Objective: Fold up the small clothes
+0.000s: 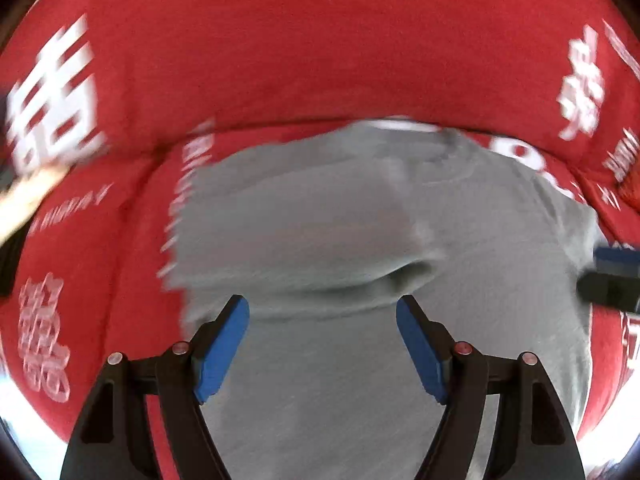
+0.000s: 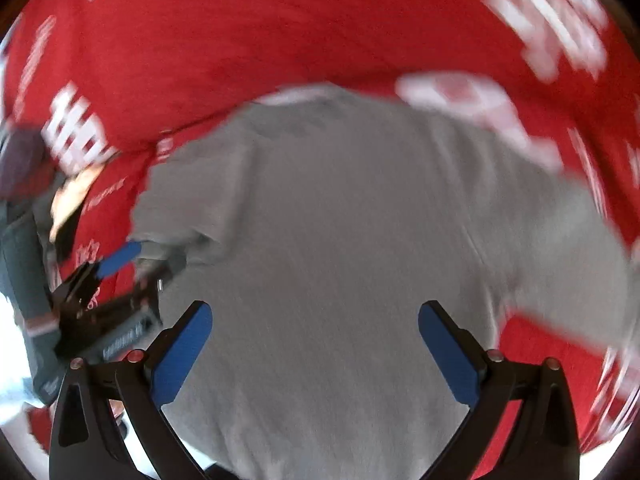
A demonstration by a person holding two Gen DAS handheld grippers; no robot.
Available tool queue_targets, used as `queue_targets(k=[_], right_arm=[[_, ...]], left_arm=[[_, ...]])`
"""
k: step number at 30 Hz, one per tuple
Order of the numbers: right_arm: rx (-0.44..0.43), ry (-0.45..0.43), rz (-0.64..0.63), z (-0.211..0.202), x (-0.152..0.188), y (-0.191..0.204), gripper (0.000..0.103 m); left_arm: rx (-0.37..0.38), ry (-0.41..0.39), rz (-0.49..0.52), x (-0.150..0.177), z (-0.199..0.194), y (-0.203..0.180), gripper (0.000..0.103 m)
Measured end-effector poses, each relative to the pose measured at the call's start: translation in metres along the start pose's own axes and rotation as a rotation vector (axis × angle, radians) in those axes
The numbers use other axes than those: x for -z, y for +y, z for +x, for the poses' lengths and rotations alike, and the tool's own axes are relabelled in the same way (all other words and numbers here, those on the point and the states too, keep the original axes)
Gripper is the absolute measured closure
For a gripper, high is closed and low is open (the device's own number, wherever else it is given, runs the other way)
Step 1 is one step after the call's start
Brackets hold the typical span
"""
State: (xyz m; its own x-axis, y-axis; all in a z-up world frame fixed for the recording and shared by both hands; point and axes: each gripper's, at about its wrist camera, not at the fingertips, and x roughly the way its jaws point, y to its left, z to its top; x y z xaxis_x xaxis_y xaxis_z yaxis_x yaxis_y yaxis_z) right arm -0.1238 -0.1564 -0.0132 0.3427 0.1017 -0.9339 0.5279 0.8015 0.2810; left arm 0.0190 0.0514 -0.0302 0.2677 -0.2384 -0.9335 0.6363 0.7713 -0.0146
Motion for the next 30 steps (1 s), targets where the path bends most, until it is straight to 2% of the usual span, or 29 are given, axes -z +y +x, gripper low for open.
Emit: queue_targets(k=[3, 4, 8, 11, 14, 15, 16, 17, 19, 22, 25, 27, 30], right_arm=[[-0.001, -0.035, -0.238, 0.011, -0.029, 0.067, 0.000], [0.015, -0.035, -0.359, 0.024, -0.037, 0.100, 0.000], [0.101, -0.002, -0.627, 0.080, -0.043, 0.167, 0.004], [0.142, 0.038, -0.698, 0.118, -0.044, 0.187, 0.013], [0.223, 0.083, -0.702, 0.153, -0.043, 0.182, 0.021], [0.200, 0.076, -0.684, 0.155, -0.045, 0.180, 0.031], [0.167, 0.058, -0.655, 0.150, -0.048, 0.177, 0.066], [0.160, 0.044, -0.627, 0.146, -0.053, 0.175, 0.089], [0.134, -0.011, -0.516, 0.127, -0.064, 0.164, 0.091], [-0.021, -0.119, -0.217, 0.084, -0.079, 0.119, 0.091], [-0.084, -0.198, 0.047, 0.055, -0.074, 0.072, 0.091], [-0.118, -0.208, 0.260, 0.048, -0.060, 0.020, 0.091], [-0.179, -0.165, 0.547, 0.055, -0.026, -0.051, 0.088]], left_arm=[[-0.052, 0.057, -0.081, 0.012, 0.009, 0.042, 0.026], [-0.078, 0.071, -0.091, 0.016, 0.012, 0.053, 0.026], [-0.121, 0.088, -0.134, 0.027, 0.028, 0.088, 0.026], [-0.103, 0.094, -0.167, 0.032, 0.043, 0.098, 0.026], [-0.069, 0.089, -0.202, 0.035, 0.049, 0.101, 0.026], [-0.066, 0.088, -0.203, 0.034, 0.049, 0.099, 0.026], [-0.065, 0.088, -0.203, 0.031, 0.049, 0.097, 0.026], [-0.061, 0.087, -0.204, 0.029, 0.049, 0.095, 0.026], [-0.056, 0.089, -0.200, 0.023, 0.050, 0.092, 0.026], [-0.074, 0.075, -0.198, 0.013, 0.050, 0.089, 0.026], [-0.077, 0.089, -0.251, 0.009, 0.056, 0.098, 0.026], [-0.055, 0.094, -0.304, 0.010, 0.060, 0.108, 0.026], [-0.032, 0.097, -0.331, 0.009, 0.061, 0.114, 0.026]])
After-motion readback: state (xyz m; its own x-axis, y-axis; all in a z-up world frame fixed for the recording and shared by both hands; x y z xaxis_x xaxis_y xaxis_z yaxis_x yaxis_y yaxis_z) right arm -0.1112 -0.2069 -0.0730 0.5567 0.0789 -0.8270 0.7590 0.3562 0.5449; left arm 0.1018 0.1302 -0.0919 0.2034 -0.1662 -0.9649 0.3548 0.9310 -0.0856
